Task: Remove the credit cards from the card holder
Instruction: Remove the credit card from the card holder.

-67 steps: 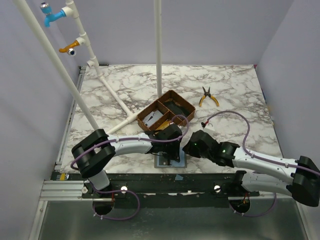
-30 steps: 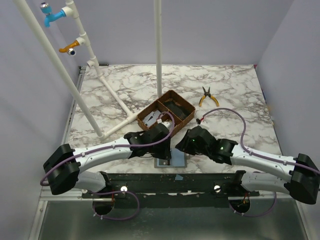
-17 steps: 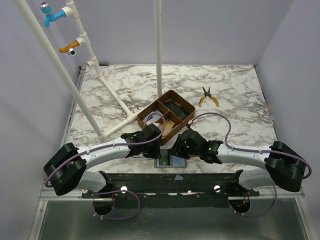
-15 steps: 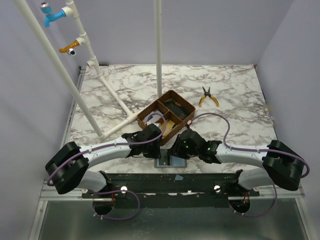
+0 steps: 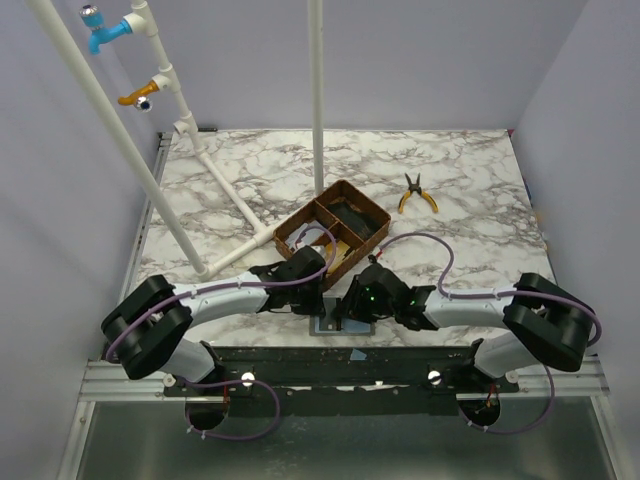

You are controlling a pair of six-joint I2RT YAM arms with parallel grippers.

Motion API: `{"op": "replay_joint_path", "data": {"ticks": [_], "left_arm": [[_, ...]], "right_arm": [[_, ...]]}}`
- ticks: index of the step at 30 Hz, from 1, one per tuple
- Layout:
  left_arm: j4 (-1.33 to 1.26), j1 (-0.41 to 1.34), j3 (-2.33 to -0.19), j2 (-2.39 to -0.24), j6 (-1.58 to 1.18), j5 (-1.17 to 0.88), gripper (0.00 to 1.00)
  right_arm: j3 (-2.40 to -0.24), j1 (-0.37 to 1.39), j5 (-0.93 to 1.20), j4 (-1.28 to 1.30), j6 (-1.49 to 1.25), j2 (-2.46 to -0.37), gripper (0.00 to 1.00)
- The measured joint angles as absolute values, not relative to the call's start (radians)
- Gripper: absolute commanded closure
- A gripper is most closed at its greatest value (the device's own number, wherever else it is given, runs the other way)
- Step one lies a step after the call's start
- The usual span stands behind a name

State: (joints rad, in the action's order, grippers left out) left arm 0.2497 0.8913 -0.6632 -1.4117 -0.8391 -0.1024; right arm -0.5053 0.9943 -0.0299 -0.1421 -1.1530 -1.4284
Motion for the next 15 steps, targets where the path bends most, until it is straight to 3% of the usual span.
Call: {"op": "replay_joint_path", "data": {"ticks": [9, 15], "left_arm": [[0.210, 0.891, -0.663, -1.436, -0.854, -0.128, 1.00], [0.198, 0.891, -0.660, -1.439, -0.861, -0.134, 1.00]], "right_arm": [[-0.469, 0.991, -0.002, -0.237, -1.172, -1.452, 0.75], [-0.415, 0.970, 0.021, -0.320, -1.202, -1.452, 0.91]]}}
